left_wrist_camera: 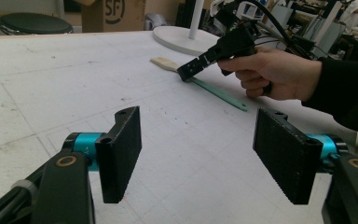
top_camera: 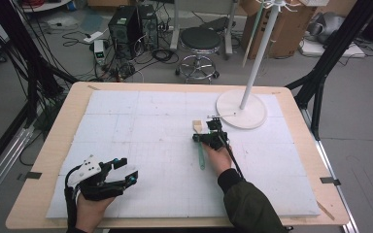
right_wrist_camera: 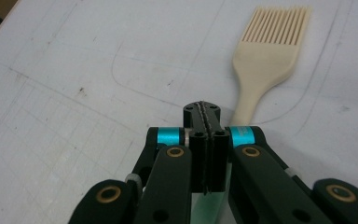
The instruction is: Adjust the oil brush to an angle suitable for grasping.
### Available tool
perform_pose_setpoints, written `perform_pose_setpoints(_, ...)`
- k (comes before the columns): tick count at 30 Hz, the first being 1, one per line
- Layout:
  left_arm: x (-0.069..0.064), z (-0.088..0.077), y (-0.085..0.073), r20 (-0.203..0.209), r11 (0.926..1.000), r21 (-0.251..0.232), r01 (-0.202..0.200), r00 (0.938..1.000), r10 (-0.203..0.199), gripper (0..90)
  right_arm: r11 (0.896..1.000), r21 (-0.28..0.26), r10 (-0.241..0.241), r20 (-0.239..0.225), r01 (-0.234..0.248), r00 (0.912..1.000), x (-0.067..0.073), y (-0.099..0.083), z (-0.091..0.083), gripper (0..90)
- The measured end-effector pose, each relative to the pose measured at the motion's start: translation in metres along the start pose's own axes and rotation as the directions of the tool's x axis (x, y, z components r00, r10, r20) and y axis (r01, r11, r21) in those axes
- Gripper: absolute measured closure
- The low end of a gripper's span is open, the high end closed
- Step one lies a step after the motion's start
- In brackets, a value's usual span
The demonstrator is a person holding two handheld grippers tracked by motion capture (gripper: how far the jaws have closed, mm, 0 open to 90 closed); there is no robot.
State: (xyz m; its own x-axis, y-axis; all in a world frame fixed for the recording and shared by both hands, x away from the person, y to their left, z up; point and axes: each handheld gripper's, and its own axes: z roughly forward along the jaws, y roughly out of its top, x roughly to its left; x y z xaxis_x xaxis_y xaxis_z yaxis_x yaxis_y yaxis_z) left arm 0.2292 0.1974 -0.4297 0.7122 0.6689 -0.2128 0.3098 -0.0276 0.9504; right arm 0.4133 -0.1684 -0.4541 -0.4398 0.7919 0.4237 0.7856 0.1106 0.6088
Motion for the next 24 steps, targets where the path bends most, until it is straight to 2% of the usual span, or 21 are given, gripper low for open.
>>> perform_pose_setpoints(3, 0.000, 0.000, 0.000, 0.001, 1.0000, -0.001, 0.000, 1.0000, 0.000, 33.1, 1.000, 0.001, 0.002, 0.006, -0.002, 1.0000, -0.002, 0.000, -0.002, 90.0)
perform_pose_setpoints(11, -0.001, -0.001, -0.001, 0.000, 1.0000, 0.001, -0.003, 1.0000, 0.003, 33.3, 0.997, -0.016, 0.072, -0.016, -0.072, 0.9973, -0.017, -0.006, -0.013, 90.0)
perform_pose_setpoints(21, -0.001, 0.001, -0.001, -0.001, 0.9999, 0.011, -0.005, 1.0000, 0.005, 33.4, 0.997, -0.002, 0.072, -0.013, -0.072, 0.9973, -0.019, -0.006, -0.017, 90.0)
perform_pose_setpoints(24, -0.001, 0.001, -0.001, -0.001, 0.9999, 0.010, -0.004, 1.0000, 0.004, 33.5, 0.997, -0.022, 0.068, -0.028, -0.068, 0.9973, -0.018, -0.005, -0.020, 90.0)
